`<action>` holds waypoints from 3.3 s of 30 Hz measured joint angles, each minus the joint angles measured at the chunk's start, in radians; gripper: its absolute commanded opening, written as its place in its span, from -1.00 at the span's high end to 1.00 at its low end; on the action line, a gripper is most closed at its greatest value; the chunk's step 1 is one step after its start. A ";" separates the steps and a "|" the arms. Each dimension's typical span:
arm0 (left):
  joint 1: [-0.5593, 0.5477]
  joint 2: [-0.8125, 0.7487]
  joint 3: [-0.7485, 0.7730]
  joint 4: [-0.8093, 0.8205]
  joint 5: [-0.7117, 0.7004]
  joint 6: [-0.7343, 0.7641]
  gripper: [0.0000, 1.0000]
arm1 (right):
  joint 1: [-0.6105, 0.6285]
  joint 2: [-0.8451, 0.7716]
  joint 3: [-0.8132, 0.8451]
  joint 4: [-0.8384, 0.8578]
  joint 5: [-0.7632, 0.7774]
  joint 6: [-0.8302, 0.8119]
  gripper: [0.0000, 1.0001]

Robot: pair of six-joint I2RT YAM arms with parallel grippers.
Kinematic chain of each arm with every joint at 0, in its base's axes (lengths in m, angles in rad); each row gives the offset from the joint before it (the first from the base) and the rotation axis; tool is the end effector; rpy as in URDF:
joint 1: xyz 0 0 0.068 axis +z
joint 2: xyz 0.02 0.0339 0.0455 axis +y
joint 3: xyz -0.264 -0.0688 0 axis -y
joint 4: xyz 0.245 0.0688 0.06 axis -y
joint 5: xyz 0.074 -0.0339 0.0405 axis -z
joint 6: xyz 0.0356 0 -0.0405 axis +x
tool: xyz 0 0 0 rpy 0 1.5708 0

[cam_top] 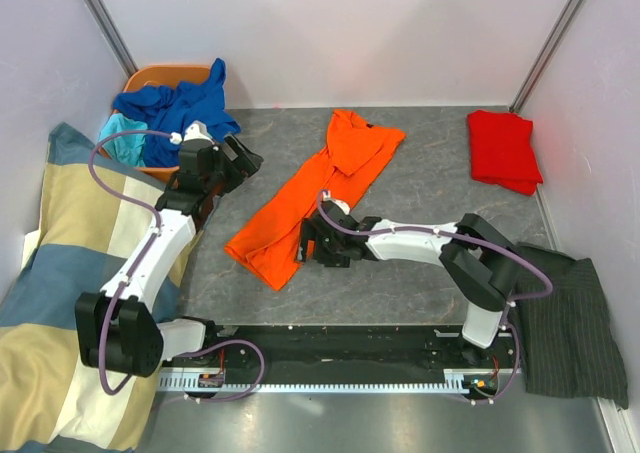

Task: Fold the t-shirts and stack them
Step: Rotate the tshirt 90 degrees

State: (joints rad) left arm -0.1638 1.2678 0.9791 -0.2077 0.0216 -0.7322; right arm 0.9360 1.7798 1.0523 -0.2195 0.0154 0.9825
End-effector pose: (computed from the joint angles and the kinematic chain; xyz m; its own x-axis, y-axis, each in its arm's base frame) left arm 0.2855 -0.0480 0.3010 -0.4710 -0.5996 -0.6471 -0.1789 0.7832 -0.5955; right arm 0.2149 0.2909 0.1647 -0.9324 0.1366 -0.3345 -0.0434 0.8767 0.4790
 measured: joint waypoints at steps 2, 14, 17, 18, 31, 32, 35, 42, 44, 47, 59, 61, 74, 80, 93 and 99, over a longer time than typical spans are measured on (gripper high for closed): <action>0.000 -0.039 -0.014 -0.014 -0.014 0.017 -1.00 | 0.010 0.037 0.039 0.016 -0.008 0.010 -0.84; 0.000 -0.067 -0.064 -0.060 -0.020 0.040 -1.00 | 0.011 0.140 0.146 0.059 -0.023 0.017 -0.62; 0.000 -0.067 -0.064 -0.061 -0.020 0.043 -1.00 | 0.011 0.163 0.163 0.074 -0.023 0.013 -0.26; 0.000 -0.067 -0.064 -0.062 -0.020 0.044 -1.00 | 0.011 0.171 0.164 0.080 -0.021 0.013 -0.07; 0.000 -0.076 -0.073 -0.077 -0.020 0.047 -1.00 | 0.010 0.182 0.114 0.141 -0.002 0.008 1.00; 0.000 -0.077 -0.076 -0.077 -0.020 0.047 -1.00 | 0.010 0.161 0.092 0.132 0.010 0.005 1.00; 0.000 -0.077 -0.085 -0.079 -0.018 0.051 -1.00 | 0.012 0.095 0.032 0.083 0.045 -0.011 1.00; 0.000 -0.076 -0.087 -0.083 0.002 0.067 -1.00 | 0.013 -0.043 -0.059 -0.111 0.160 -0.067 1.00; 0.000 -0.074 -0.087 -0.084 0.007 0.069 -1.00 | 0.013 -0.058 -0.059 -0.167 0.194 -0.089 1.00; 0.000 -0.074 -0.094 -0.083 0.015 0.072 -1.00 | 0.006 -0.083 -0.059 -0.273 0.258 -0.125 1.00; -0.097 -0.085 -0.214 -0.092 0.079 0.078 -1.00 | -0.048 -0.156 -0.059 -0.508 0.372 -0.206 0.95; -0.178 -0.100 -0.249 -0.097 0.066 0.077 -1.00 | -0.050 -0.156 -0.060 -0.513 0.375 -0.210 0.80; -0.341 -0.113 -0.344 -0.097 0.012 0.015 -1.00 | -0.060 -0.322 -0.040 -0.598 0.430 -0.192 -0.70; -0.435 -0.063 -0.343 -0.076 -0.030 0.003 -1.00 | -0.144 -0.438 0.014 -0.602 0.504 -0.183 -0.73; -0.709 0.008 -0.415 -0.031 -0.093 -0.099 -0.63 | -0.231 -0.458 0.071 -0.558 0.521 -0.233 -0.75; -0.767 0.039 -0.427 0.029 -0.126 -0.158 -0.01 | -0.241 -0.472 0.059 -0.543 0.512 -0.240 -0.76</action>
State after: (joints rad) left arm -0.9310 1.3067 0.5518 -0.1783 -0.1043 -0.8902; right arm 0.6952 1.3079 1.1114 -0.7624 0.5270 0.7425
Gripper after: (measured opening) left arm 0.666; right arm 0.877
